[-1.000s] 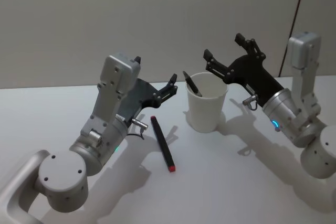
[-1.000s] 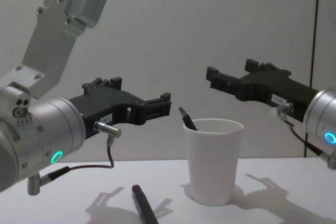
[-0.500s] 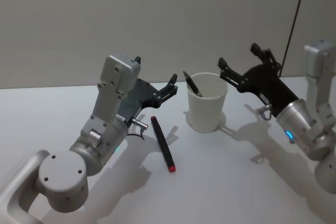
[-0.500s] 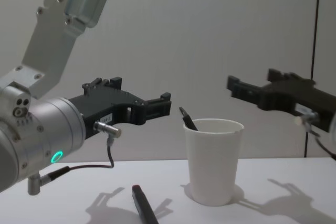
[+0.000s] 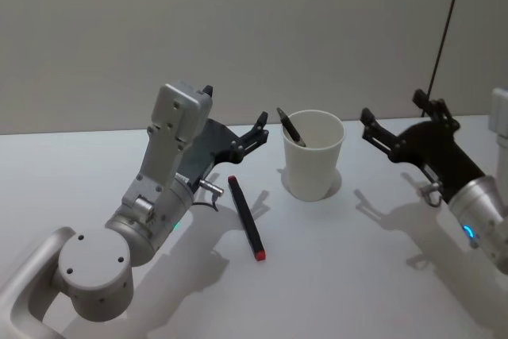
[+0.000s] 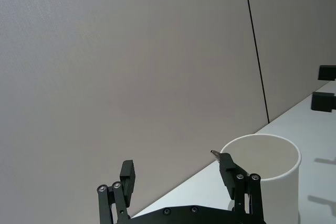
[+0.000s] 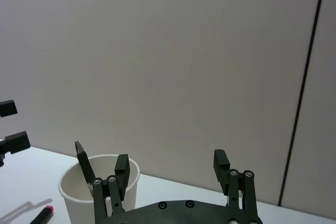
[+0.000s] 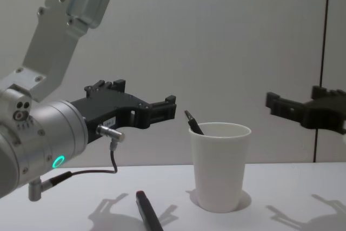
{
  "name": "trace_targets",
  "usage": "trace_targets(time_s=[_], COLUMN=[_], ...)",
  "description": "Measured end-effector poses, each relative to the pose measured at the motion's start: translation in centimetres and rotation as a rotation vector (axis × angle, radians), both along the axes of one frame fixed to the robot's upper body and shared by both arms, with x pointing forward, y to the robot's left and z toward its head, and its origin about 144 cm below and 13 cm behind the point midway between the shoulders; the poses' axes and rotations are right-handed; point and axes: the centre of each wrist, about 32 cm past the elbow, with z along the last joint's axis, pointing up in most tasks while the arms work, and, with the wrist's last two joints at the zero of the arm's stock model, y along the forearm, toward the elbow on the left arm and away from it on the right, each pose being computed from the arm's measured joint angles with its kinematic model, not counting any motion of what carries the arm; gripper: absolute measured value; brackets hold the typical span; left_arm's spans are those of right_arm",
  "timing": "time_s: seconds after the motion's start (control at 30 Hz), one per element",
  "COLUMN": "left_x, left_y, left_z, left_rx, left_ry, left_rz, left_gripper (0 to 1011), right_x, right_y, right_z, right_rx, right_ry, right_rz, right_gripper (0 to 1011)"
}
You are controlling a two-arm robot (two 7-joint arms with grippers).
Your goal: Place the pen into the pen holder.
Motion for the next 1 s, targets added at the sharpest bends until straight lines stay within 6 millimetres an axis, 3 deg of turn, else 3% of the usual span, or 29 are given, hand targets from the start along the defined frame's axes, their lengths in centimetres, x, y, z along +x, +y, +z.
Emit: trace_targets(time_s=[0.5, 1.0], left_x=[0.0, -0.1], left_y=[0.0, 0.0], left_z=[0.0, 0.0], left_rx=[0.000, -0.002], left_ry=[0.000, 0.004], left_rz=[0.000, -0.002], left_gripper=[1001, 1001], right_x=[-3.8, -4.2], right_y=[-1.1, -1.1], right_z=[0.8, 0.8], right_rx=[-0.023, -0.026], right_ry=[0.069, 0.077], right_rz=[-0.076, -0.083], right_gripper=[1001, 1001])
